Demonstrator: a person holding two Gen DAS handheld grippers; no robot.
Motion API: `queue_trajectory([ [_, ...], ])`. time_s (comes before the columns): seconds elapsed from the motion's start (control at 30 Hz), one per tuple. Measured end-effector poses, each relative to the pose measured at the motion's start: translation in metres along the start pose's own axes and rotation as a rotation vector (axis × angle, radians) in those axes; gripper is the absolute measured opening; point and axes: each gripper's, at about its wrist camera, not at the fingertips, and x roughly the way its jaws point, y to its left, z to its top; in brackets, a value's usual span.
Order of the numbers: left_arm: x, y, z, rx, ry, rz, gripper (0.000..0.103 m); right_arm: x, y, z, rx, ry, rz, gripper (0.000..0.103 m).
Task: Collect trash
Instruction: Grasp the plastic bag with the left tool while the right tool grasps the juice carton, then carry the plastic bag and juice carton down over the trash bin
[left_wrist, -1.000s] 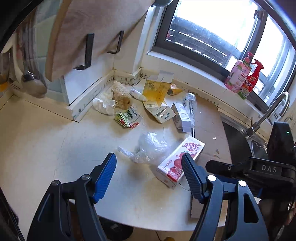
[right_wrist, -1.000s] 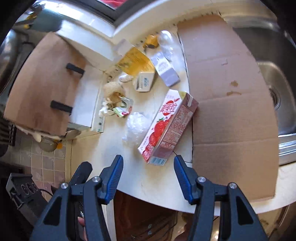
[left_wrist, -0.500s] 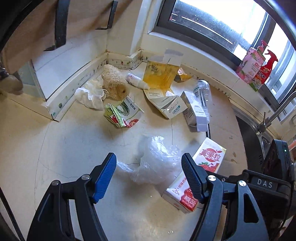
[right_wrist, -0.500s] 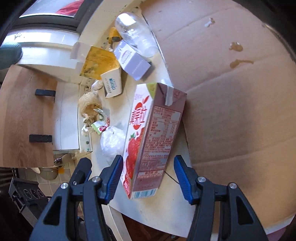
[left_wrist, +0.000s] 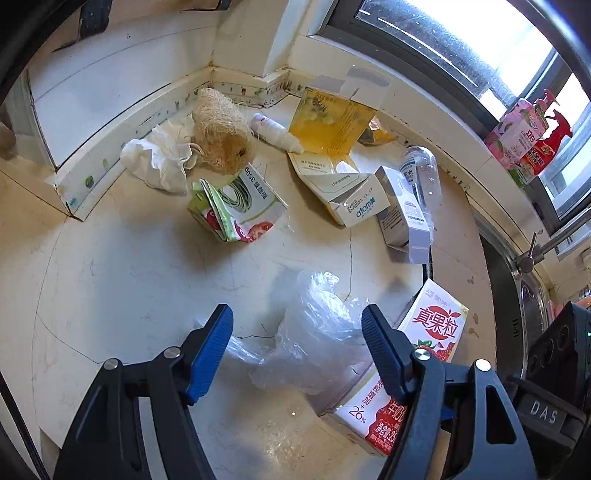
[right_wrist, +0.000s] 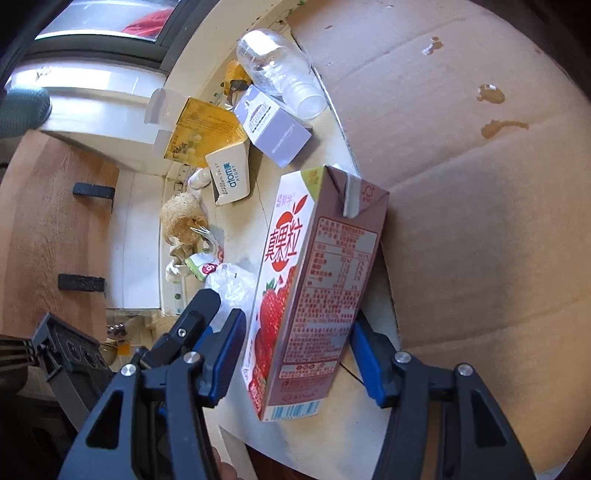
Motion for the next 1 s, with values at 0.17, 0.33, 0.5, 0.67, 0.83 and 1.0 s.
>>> queue_trajectory([
  [0.17, 0.004, 0.001, 0.001, -0.04, 0.017, -0.041, 0.029, -0.003, 0.001, 0.0, -0.022, -0.01, -0.023, 0.05],
  [0.33, -0.002, -0.009, 0.0, 0.001, -0.016, 0.016, 0.01, -0.008, 0.013, -0.004, -0.109, -0.03, -0.053, 0.047],
  [0.5, -0.025, -0.014, -0.004, 0.0, -0.067, 0.043, 0.008, -0.025, 0.03, -0.007, -0.205, -0.069, -0.07, 0.04],
  [0.67, -0.062, -0.023, -0.009, 0.013, -0.128, 0.088, 0.008, -0.041, 0.045, -0.012, -0.316, -0.101, -0.089, 0.038],
  [0.83, -0.097, -0.03, -0.017, 0.016, -0.175, 0.12, 0.008, -0.056, 0.052, -0.019, -0.365, -0.114, -0.076, 0.037],
  [1.0, -0.137, -0.034, -0.036, -0.001, -0.208, 0.149, 0.008, -0.086, 0.06, -0.032, -0.429, -0.138, -0.058, 0.037],
])
